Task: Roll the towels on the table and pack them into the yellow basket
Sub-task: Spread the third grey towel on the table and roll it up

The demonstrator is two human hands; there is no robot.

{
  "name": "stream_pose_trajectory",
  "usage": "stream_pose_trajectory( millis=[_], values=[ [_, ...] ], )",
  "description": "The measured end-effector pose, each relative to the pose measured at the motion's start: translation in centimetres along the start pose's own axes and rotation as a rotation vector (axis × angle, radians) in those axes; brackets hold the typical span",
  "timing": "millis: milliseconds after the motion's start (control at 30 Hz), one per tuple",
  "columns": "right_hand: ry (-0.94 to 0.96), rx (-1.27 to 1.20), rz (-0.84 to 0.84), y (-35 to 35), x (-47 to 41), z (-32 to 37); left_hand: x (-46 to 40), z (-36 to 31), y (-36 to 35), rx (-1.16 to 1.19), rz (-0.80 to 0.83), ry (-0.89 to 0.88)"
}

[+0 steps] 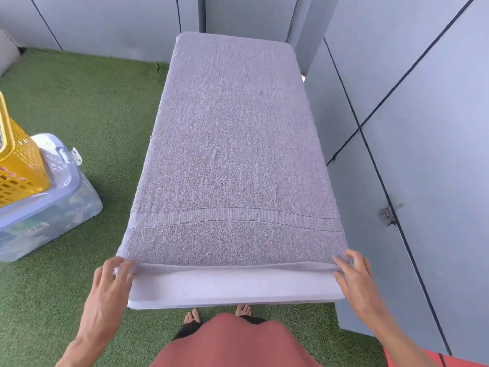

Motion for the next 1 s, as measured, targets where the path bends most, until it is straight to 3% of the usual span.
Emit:
stream_pose_trajectory(
  millis=[133, 333, 467, 600, 767, 900, 1000],
  values=[
    [0.194, 0.085, -0.024, 0.0, 0.0, 2.7, 0.4, -0.9, -0.4, 0.035, -0.014, -0.022],
    [0.169, 0.015, -0.031, -0.3, -0.5, 4.3, 0.0, -0.9, -0.1, 0.023, -0.094, -0.019],
    [0.126, -0.062, -0.036, -0.4, -0.5, 3.6, -0.8, 0.6, -0.8, -0.116, -0.014, -0.034],
    [0.124, -0.154, 0.117, -0.7, 0.0, 1.1, -2.2, 2.0, -1.1, -0.217, 0.155, -0.143],
    [-0.076, -0.353, 0.516, -0.1, -3.0, 0.1, -5.2, 0.5, 0.7, 0.004, 0.301, 0.13],
    [-0.2, -0.471, 0.443, 0.4, -4.7, -0.3, -6.5, 0.4, 1.0, 0.108, 0.335, 0.18],
    [-0.202, -0.363, 0.296, 0.6, -4.5, -0.3, -5.4, -0.3, 2.0, 0.052, 0.116, 0.084]
  ],
)
Point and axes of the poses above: each hand's wrist, its own x-axis away from the middle knuckle, its own y-axis out of the back of the hand, z = x × y, the point moved 5 cm from there along -x, towards the middle knuckle, and after that the axes turned 7 degrees about y, right-handed, at the moved point
